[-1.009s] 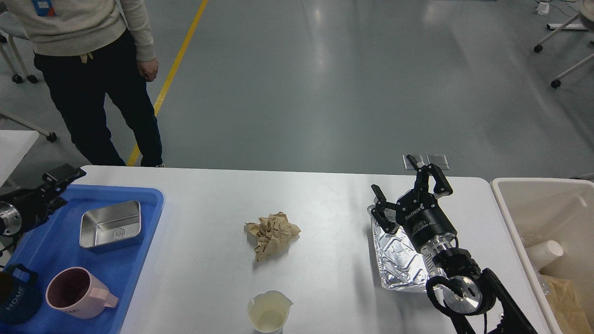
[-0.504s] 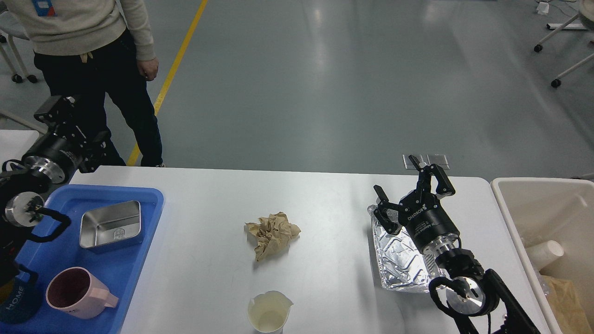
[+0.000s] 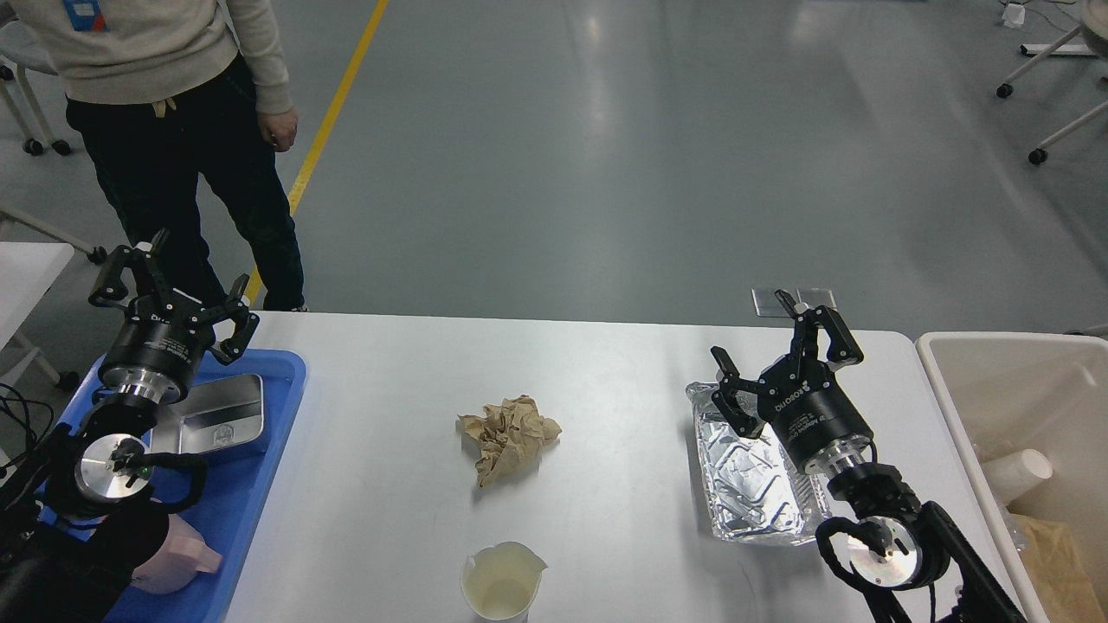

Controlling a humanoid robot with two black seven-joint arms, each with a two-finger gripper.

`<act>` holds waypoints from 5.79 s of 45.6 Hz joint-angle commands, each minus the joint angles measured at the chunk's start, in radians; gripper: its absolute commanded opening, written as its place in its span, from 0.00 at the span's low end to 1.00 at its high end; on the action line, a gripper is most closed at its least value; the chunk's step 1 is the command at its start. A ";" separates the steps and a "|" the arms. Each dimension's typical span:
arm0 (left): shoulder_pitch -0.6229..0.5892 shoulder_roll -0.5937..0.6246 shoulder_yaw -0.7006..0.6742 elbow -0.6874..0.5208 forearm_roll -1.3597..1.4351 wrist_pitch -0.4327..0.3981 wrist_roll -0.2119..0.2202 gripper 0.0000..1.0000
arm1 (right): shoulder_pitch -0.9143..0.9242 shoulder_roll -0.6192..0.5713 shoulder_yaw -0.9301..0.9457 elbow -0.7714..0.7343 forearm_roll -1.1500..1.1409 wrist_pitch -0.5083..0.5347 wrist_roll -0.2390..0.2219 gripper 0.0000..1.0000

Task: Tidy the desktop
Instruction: 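Raise the left gripper and move the right gripper off the foil tray, then reach the right gripper to the near edge of the foil tray and grasp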

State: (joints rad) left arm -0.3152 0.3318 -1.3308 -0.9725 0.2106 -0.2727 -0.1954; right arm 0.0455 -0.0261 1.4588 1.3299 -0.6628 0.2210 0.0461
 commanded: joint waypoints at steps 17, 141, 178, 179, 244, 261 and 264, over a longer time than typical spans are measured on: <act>0.041 -0.080 -0.077 -0.026 0.003 -0.046 0.001 0.96 | 0.001 -0.067 -0.026 -0.005 -0.026 0.000 0.000 1.00; 0.047 -0.161 -0.033 0.052 0.018 -0.102 0.011 0.97 | 0.005 -1.424 -0.474 0.373 -0.640 -0.019 -0.086 1.00; 0.085 -0.143 0.015 0.054 0.021 -0.082 0.051 0.97 | -0.116 -0.836 -0.534 0.304 -0.319 -0.072 -0.104 1.00; 0.085 -0.145 0.015 0.052 0.021 -0.082 0.051 0.97 | -0.115 -0.825 -0.535 0.302 -0.307 -0.074 -0.106 1.00; 0.100 -0.142 0.051 0.052 0.021 -0.083 0.060 0.97 | -0.061 -0.526 -0.540 0.008 -0.244 -0.149 -0.140 1.00; 0.107 -0.140 0.053 0.052 0.021 -0.085 0.060 0.97 | -0.055 -0.483 -0.546 -0.028 -0.247 -0.164 -0.129 0.42; 0.107 -0.140 0.053 0.052 0.021 -0.088 0.062 0.97 | -0.039 -0.483 -0.549 -0.034 -0.245 -0.170 -0.129 0.42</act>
State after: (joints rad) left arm -0.2090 0.1915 -1.2778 -0.9204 0.2316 -0.3573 -0.1345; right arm -0.0106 -0.5114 0.9115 1.3087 -0.9099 0.0586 -0.0831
